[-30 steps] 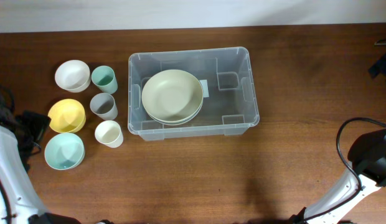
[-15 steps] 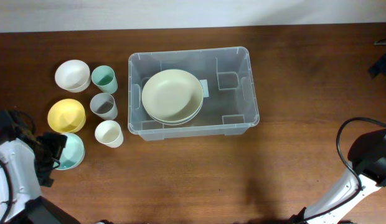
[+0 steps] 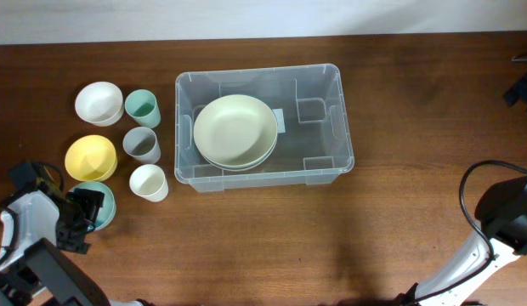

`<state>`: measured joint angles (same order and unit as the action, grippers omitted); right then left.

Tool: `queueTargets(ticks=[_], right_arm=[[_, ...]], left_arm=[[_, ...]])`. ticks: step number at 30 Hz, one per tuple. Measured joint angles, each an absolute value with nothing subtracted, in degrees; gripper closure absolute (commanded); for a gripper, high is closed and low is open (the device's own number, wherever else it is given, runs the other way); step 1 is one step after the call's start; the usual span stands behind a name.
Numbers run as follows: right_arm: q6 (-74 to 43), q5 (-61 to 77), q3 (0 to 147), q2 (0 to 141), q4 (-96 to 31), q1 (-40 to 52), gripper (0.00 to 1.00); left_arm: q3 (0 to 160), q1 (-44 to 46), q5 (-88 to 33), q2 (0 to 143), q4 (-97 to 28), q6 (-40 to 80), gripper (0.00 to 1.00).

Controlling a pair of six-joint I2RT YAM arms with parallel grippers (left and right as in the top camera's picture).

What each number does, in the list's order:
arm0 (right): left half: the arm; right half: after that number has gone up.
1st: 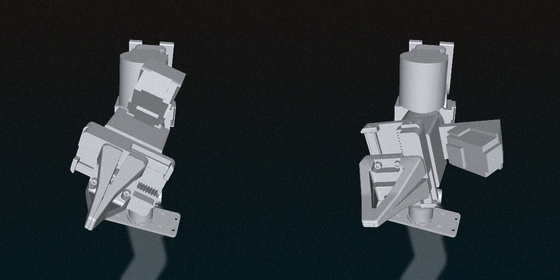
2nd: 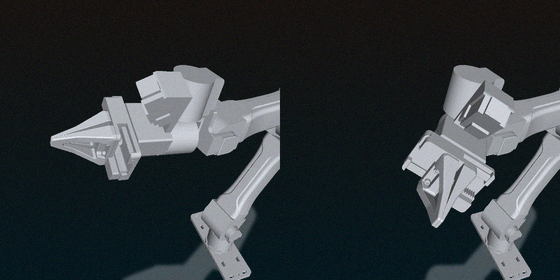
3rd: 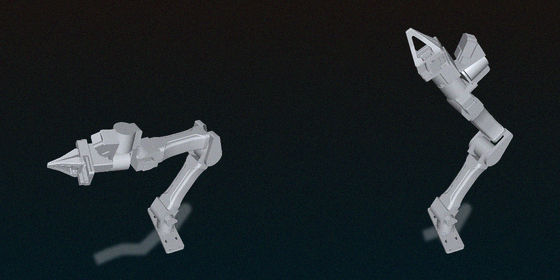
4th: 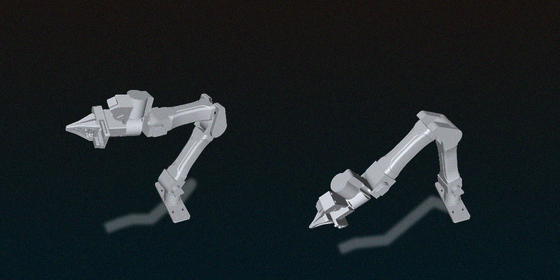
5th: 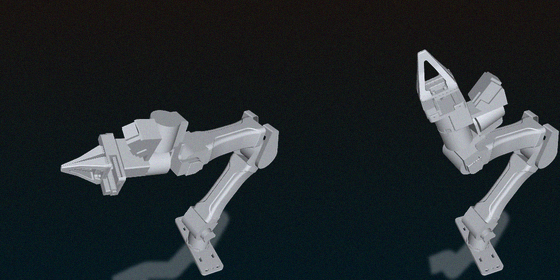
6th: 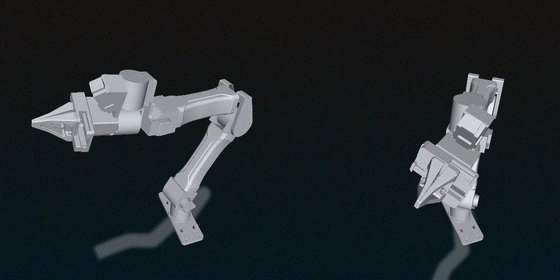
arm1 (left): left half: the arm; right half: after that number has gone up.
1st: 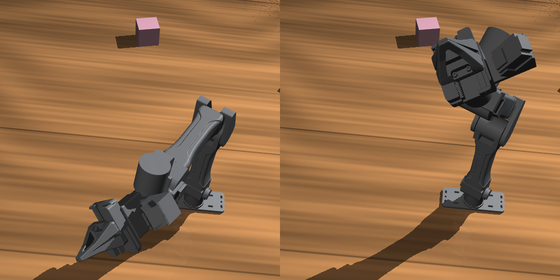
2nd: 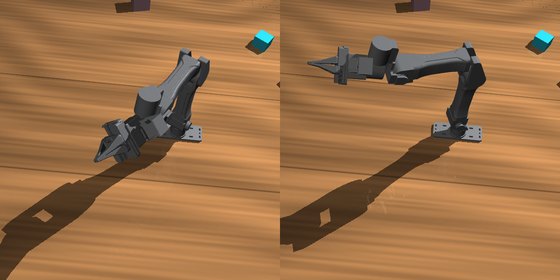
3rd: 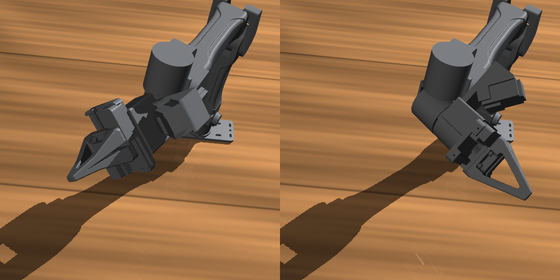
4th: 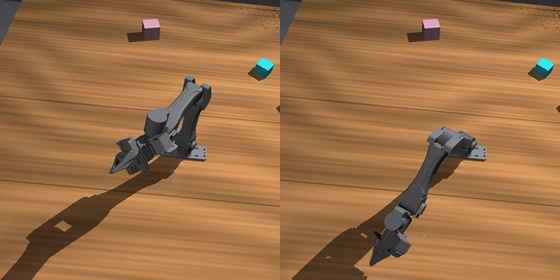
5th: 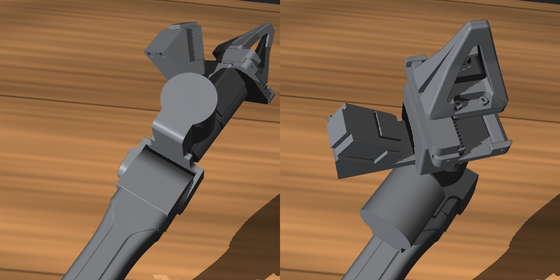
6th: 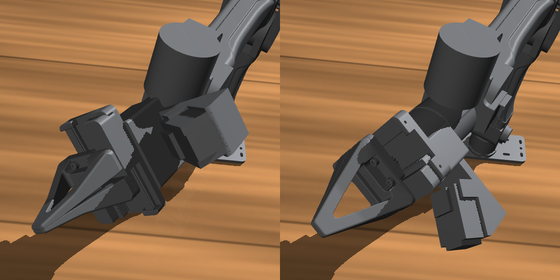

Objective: Pack container
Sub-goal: 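Close the left gripper on the light teal bowl's rim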

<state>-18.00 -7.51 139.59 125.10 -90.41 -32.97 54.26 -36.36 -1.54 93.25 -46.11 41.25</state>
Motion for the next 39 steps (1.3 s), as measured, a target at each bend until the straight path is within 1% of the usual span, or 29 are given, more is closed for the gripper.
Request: queueTargets(ticks=[2, 6, 8, 10, 12, 14, 21, 23, 25, 32, 39], right_arm=[[-18.0, -7.51, 139.59, 125.1, -90.41, -32.97, 0.01], [-17.96, -7.51, 139.59, 125.1, -90.39, -32.97, 0.01], [-18.0, -7.53, 139.59, 125.1, -90.39, -32.97, 0.01], [-18.0, -7.51, 139.59, 125.1, -90.39, -32.97, 0.01], [-17.98, -7.51, 139.59, 125.1, -90.39, -32.97, 0.01], [-17.98, -7.51, 139.59, 125.1, -90.41, -32.97, 0.01], [-17.98, -7.51, 139.59, 125.1, -90.39, -32.97, 0.01], [-18.02, -7.51, 139.59, 125.1, -90.39, -32.97, 0.01], [-17.98, -7.51, 139.59, 125.1, -90.39, -32.97, 0.01], [-18.0, -7.53, 139.59, 125.1, -90.39, -32.97, 0.01], [-18.0, -7.51, 139.59, 125.1, -90.39, -32.97, 0.01]], left_arm=[[54.24, -36.36, -1.58, 94.02, -46.0, 41.32, 0.24], [54.22, -36.36, -1.58, 95.53, -45.71, 41.47, 0.3], [54.19, -36.36, -1.58, 96.16, -45.34, 41.65, 0.41], [54.13, -36.36, -1.63, 96.23, -44.93, 41.65, 0.49], [54.13, -36.36, -1.69, 96.23, -44.69, 41.74, 0.59], [54.13, -36.36, -1.72, 96.23, -44.71, 41.52, 0.63], [54.11, -36.4, -1.76, 96.23, -45.63, 41.6, 0.86], [54.11, -36.4, -1.76, 96.23, -46.02, 41.67, 0.91], [54.11, -36.4, -1.76, 96.23, -46.87, 41.69, 0.98], [54.41, -38.15, -4.19, 95.98, -49.08, 41.45, 0.98], [54.43, -44.51, -4.62, 94.37, -51.94, 41.45, 0.99]])
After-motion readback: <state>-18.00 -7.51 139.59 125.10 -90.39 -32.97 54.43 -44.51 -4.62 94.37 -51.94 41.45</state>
